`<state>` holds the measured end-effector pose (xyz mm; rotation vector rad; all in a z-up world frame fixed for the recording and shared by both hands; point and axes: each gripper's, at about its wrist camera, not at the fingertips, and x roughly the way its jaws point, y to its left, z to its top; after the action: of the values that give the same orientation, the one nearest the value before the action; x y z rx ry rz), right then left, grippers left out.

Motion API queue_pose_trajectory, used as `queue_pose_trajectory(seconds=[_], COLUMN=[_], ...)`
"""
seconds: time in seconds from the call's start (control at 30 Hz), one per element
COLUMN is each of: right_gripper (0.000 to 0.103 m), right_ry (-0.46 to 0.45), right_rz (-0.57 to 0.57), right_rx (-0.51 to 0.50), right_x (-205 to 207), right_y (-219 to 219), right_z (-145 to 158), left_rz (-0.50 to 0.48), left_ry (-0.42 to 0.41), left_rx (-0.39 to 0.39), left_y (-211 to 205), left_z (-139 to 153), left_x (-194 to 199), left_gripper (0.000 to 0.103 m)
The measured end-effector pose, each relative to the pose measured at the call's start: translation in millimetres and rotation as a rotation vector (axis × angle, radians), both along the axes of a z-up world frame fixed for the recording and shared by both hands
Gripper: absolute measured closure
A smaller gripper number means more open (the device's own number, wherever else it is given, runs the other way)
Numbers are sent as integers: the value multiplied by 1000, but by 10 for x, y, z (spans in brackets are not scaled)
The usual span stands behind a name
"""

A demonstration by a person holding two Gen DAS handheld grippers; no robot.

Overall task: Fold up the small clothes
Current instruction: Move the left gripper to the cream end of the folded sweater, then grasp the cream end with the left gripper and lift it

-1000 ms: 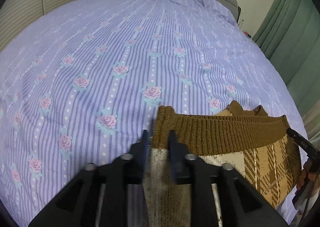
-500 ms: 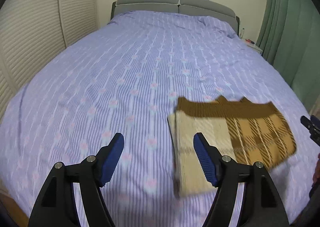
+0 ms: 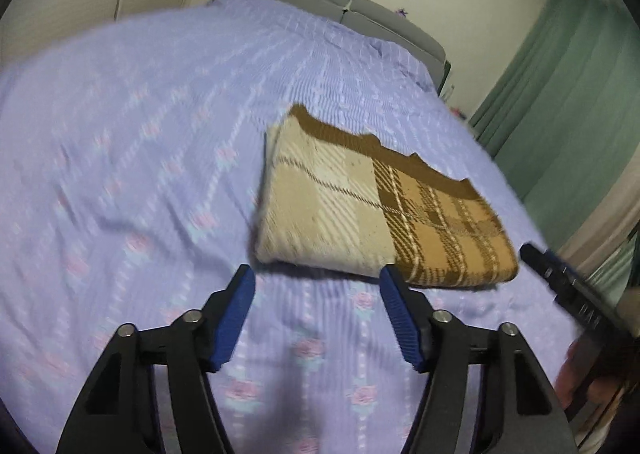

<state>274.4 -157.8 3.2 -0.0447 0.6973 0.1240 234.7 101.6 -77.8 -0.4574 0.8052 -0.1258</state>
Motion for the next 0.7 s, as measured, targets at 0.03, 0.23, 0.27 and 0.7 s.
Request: queue_pose_trajectory(seconds=[0.03,0.23,0.27,0.7], right_gripper=[26,26,26,26], right_ry=[4,53,68,129], right_rz=[-7,-7,-13,-79], right_rx=[5,71,77,96], right_x=[-13,17,39,364], right_y=[21,39,28,-191], right_z=[-40,-227,-258,-497], left_rz=[8,54,58,111], left_ry=[12,69,80,77], left_rx=[-39,-238,-265,-405], left_y=[13,79,85,135], left_z=[-75,-433,-482,-779], left_x=[36,251,276,716], left_gripper=[47,50,50,50])
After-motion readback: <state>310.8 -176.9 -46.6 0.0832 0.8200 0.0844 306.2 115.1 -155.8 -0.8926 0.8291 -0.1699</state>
